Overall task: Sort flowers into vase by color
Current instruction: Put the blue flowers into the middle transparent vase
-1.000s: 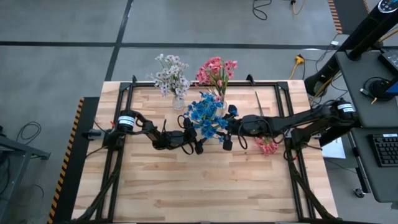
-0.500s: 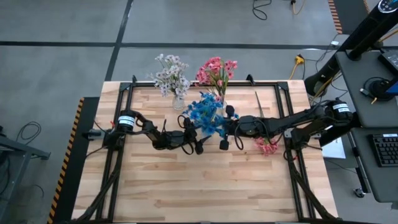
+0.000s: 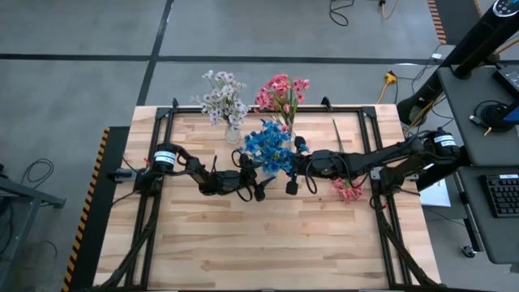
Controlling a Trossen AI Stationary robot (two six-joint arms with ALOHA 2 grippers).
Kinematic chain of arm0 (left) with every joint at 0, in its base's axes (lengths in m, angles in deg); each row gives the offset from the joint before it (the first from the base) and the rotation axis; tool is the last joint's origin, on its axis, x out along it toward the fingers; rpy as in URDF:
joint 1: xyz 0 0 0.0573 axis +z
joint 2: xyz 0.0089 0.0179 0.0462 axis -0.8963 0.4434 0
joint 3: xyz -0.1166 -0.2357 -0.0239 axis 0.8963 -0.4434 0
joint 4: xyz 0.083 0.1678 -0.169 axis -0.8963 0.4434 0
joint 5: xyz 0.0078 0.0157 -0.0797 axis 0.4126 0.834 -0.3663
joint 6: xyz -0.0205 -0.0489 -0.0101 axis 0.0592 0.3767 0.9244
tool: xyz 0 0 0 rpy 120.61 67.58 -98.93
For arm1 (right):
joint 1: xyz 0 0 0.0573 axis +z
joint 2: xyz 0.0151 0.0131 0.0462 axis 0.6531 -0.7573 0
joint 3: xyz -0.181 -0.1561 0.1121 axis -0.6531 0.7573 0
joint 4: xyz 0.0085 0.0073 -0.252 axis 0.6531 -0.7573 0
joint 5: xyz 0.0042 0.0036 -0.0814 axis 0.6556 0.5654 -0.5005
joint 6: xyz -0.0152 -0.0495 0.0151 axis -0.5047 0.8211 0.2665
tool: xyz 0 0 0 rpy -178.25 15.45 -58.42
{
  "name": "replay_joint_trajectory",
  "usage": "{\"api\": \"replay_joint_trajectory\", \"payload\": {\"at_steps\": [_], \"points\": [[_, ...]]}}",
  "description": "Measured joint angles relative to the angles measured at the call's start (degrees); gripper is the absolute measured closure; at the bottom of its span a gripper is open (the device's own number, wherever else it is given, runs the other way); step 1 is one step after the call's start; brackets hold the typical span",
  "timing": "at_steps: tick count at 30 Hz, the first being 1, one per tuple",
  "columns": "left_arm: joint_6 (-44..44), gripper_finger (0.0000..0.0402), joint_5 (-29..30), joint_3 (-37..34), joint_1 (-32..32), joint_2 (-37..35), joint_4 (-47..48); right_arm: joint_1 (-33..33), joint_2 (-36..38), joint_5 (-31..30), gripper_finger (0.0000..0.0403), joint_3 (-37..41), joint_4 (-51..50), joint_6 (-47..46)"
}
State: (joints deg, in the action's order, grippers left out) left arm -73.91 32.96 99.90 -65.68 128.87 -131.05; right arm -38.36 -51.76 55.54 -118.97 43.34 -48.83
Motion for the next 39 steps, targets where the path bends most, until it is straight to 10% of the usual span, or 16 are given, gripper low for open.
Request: {"api": "replay_joint_trajectory", "payload": {"at_steps": [39], "points": [[0.0, 0.0129, -0.4, 0.0, 0.0, 0.0, 0.0, -1.3, -0.4, 0.0, 0.0388, -0.1, -6.0, -4.2]]}}
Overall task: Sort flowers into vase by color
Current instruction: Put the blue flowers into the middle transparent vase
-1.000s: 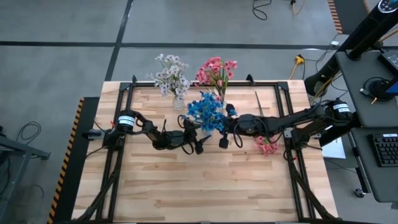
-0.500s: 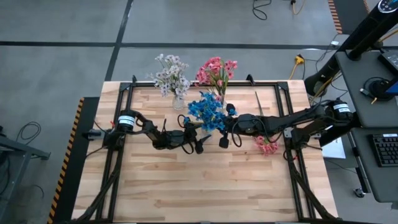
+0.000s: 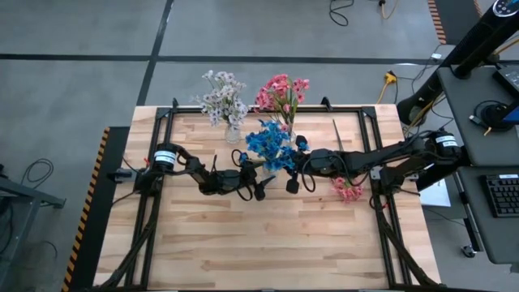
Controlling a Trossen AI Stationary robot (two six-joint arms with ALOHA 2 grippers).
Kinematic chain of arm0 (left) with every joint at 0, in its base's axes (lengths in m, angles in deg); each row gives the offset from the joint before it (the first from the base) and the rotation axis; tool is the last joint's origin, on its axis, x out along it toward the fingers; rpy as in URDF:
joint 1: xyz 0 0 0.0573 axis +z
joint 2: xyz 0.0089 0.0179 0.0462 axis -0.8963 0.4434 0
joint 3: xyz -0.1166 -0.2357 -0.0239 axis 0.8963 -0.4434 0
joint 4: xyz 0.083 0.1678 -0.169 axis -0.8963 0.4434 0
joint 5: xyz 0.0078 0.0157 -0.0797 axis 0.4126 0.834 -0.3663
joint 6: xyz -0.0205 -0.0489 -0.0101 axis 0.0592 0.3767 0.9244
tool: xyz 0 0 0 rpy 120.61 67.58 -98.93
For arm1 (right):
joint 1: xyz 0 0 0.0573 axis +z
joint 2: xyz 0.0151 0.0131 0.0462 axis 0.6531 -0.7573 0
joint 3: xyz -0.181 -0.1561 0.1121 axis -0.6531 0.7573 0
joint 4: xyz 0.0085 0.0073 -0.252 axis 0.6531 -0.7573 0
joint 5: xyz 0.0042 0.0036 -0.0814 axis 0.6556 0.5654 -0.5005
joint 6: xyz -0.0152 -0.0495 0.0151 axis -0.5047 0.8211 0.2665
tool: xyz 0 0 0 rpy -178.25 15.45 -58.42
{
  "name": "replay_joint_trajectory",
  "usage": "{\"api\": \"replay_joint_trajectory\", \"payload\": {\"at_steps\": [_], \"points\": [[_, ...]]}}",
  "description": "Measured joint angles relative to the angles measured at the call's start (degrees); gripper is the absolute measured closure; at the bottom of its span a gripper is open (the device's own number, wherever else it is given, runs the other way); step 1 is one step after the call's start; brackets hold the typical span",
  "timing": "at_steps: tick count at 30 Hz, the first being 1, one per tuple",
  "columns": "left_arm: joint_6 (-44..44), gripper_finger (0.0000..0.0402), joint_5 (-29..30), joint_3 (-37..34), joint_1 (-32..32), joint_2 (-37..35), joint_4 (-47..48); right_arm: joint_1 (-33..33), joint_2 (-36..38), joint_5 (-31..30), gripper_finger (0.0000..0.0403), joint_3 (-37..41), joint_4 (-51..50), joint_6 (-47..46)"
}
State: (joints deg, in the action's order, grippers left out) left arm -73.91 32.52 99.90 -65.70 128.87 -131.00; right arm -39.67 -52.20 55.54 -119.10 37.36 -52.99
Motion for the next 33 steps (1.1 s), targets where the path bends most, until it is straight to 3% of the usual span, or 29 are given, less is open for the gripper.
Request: {"api": "replay_joint_trajectory", "payload": {"at_steps": [7, 15, 26, 33], "points": [[0.0, 0.0129, 0.0, 0.0, 0.0, 0.0, 0.0, 0.0, -3.8, -0.1, 0.0388, 0.2, 2.2, 0.0], [0.0, 0.0129, 0.0, 0.0, 0.0, 0.0, 0.0, 0.0, -1.5, -0.2, 0.0376, 0.2, 3.0, 0.5], [-0.3, 0.0129, 0.0, 0.0, 0.0, -0.1, 0.3, 0.1, -0.2, -0.2, 0.0266, 0.4, 0.0, -1.1], [-0.2, 0.0129, 0.0, 0.0, 0.0, -0.1, 0.3, 1.9, 1.6, -0.2, 0.0224, 0.3, -1.3, -1.1]]}}
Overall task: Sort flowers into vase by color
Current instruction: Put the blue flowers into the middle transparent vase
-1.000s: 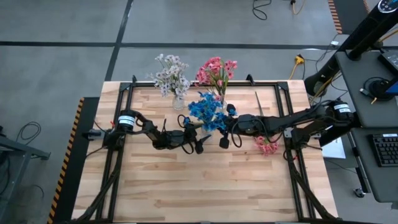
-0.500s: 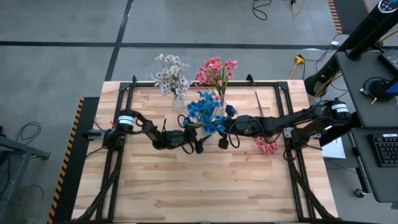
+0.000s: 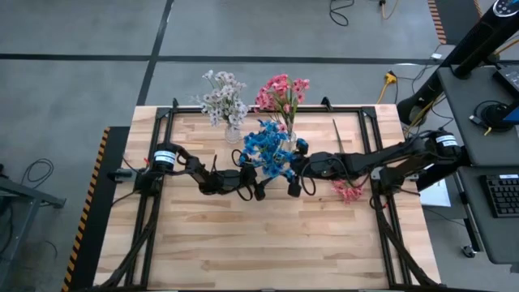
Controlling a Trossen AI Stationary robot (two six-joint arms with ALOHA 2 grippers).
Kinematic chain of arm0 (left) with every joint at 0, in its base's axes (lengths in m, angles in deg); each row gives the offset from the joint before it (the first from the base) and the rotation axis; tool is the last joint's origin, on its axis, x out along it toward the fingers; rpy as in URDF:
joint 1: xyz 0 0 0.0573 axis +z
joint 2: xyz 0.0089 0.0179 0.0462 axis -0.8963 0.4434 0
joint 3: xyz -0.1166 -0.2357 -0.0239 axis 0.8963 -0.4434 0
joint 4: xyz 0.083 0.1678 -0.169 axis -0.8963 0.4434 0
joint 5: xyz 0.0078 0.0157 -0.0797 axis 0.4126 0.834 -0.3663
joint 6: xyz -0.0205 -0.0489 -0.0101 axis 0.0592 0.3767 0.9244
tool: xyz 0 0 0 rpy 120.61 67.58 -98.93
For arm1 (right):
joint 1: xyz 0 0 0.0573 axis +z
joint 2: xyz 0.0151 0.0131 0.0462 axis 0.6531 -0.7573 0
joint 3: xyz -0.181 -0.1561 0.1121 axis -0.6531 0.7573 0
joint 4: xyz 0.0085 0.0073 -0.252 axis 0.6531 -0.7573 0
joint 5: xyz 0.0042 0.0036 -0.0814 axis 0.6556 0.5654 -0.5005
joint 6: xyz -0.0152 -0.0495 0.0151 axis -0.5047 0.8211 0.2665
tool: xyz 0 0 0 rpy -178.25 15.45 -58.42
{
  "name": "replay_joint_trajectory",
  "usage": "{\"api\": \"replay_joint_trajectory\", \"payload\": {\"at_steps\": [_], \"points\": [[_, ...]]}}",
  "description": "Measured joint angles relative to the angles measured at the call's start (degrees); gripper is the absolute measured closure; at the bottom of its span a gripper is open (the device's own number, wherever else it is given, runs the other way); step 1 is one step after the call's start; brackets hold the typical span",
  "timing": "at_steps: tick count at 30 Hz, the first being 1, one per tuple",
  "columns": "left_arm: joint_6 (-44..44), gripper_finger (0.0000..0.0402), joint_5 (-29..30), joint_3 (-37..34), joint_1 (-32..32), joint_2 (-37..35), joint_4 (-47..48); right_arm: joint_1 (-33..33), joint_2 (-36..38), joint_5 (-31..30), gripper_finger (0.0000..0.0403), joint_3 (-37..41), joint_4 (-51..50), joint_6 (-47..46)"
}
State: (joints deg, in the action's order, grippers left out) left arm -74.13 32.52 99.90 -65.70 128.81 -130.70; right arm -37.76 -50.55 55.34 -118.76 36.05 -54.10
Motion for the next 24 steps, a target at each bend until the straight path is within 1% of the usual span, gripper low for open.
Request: {"api": "replay_joint_trajectory", "payload": {"at_steps": [4, 7, 11, 13, 17, 24], "points": [[0.1, 0.0129, 0.0, 0.0, 0.0, 0.0, 0.0, 0.9, -1.4, -2.8, 0.0211, -0.1, 1.9, 0.8], [0.2, 0.0129, 0.0, 0.0, 0.0, 0.0, 0.0, 1.0, -2.3, -3.4, 0.0207, -0.1, 5.4, 1.0], [0.2, 0.0129, 0.0, 0.0, 0.1, 0.0, 0.0, 1.0, -3.0, -3.6, 0.0212, -0.1, 9.0, 2.2], [0.2, 0.0129, 0.0, 0.0, 0.2, 0.0, 0.0, 1.0, -3.0, -4.3, 0.022, -0.1, 9.1, 2.3], [0.2, 0.0129, 0.0, 0.0, 0.2, 0.0, 0.0, 0.5, -3.0, -4.4, 0.0255, -0.1, 9.2, 2.1], [0.2, 0.0129, -0.1, 0.0, 0.2, 0.0, 0.0, 0.0, -3.0, -4.3, 0.0358, -0.1, 9.2, 1.7]]}}
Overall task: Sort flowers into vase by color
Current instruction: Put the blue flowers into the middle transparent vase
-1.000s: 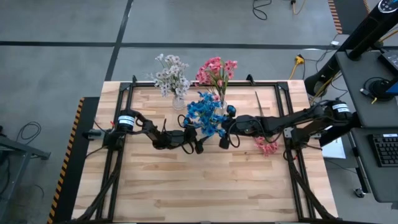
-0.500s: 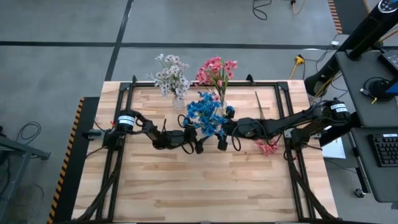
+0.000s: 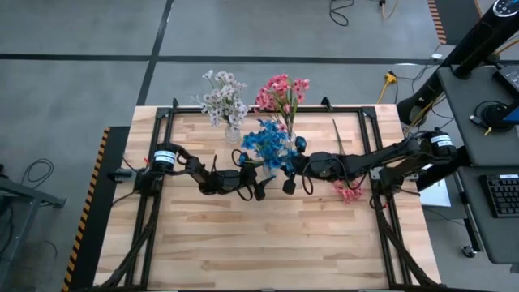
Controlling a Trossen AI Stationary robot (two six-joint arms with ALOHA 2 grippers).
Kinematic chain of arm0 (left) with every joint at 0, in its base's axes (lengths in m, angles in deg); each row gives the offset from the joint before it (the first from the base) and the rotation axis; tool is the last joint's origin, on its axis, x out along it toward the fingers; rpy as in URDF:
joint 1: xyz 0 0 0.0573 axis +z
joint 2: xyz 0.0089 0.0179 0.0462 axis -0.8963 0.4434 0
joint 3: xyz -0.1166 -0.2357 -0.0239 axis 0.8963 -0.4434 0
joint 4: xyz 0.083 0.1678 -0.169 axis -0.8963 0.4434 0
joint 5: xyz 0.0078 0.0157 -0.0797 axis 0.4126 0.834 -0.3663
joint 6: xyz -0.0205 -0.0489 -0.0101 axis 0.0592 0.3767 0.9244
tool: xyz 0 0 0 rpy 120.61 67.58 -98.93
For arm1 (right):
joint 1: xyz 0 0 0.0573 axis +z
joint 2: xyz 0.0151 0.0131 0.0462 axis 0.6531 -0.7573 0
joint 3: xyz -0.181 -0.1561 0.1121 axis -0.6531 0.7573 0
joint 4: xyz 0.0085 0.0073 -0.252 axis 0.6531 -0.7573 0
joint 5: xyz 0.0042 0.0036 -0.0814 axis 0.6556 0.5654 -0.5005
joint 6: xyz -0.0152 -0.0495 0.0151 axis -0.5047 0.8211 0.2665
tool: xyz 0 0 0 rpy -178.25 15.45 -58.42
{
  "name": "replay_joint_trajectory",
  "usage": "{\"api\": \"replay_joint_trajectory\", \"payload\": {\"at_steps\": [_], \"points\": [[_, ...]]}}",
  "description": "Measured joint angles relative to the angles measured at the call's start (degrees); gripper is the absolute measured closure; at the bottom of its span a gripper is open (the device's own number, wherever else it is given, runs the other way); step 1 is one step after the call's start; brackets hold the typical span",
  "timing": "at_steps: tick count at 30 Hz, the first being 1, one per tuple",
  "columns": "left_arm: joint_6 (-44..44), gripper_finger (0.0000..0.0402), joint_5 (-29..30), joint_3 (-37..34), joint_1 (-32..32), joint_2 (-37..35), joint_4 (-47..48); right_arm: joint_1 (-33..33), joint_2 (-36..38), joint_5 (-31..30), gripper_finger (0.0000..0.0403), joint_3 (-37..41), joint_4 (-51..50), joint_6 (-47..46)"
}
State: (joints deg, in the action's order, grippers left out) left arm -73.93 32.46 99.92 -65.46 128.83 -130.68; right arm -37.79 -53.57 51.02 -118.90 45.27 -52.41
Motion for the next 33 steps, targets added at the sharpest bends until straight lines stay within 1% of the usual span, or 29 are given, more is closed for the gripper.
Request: {"api": "replay_joint_trajectory", "payload": {"at_steps": [2, 4, 16, 31, 33], "points": [[0.0, 0.0129, 0.0, 0.0, 0.0, 0.0, 0.0, 0.0, 0.0, 0.0, 0.038, 0.0, 0.0, 0.4], [-0.1, 0.0129, 0.0, 0.0, 0.0, 0.0, 0.0, 0.0, 0.0, 0.0, 0.0385, 0.0, 0.0, 0.4], [-0.2, 0.0129, 0.0, 0.0, 0.1, 0.0, 0.0, -2.1, -0.5, 0.6, 0.0384, -0.2, -0.2, -2.5], [-0.4, 0.0129, 0.0, 0.0, 0.0, 0.0, 0.1, -2.3, -1.1, 0.5, 0.0385, -0.3, -3.2, -5.2], [-0.4, 0.0129, 0.0, 0.0, 0.0, 0.0, 0.1, -2.3, -1.7, 1.3, 0.0385, -0.3, -3.2, -5.0]]}}
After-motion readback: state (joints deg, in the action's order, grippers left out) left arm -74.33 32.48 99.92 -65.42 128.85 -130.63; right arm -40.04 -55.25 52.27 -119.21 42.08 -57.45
